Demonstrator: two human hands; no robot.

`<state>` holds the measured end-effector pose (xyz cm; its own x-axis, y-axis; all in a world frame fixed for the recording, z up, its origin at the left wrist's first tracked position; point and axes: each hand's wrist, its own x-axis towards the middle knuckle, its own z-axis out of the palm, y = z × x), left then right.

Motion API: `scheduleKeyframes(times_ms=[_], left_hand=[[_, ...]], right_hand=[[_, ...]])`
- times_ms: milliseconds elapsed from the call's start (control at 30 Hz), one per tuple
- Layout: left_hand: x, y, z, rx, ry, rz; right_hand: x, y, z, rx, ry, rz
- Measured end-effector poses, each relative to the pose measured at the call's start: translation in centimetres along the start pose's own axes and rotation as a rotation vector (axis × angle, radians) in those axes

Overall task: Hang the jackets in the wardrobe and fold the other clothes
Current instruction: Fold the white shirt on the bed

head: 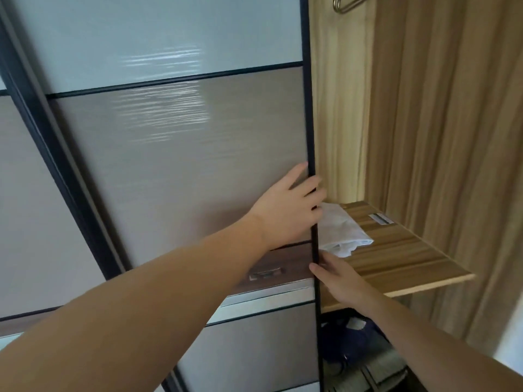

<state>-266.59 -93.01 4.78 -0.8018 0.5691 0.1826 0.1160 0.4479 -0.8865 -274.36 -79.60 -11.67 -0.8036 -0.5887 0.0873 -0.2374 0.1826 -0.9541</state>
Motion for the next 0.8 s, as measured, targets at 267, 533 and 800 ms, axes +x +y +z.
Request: scheduleKeyframes(times_ms=[267,533,800], left_hand=[[5.0,1.8,0.2,-0.135,0.002,-0.212],[13.4,3.4,-0.8,-0.170,0.043,-0.155],[21.7,6.0,-1.9,-0.153,0.103,-0.127]], right_hand=[[-1.1,2.4,-7.1,0.135,0.235,0.106],[-4.1,5.3,-10.8,-0.083,0.627,0.158],[-4.4,6.7,-12.5,-0.009,0.549,0.226]])
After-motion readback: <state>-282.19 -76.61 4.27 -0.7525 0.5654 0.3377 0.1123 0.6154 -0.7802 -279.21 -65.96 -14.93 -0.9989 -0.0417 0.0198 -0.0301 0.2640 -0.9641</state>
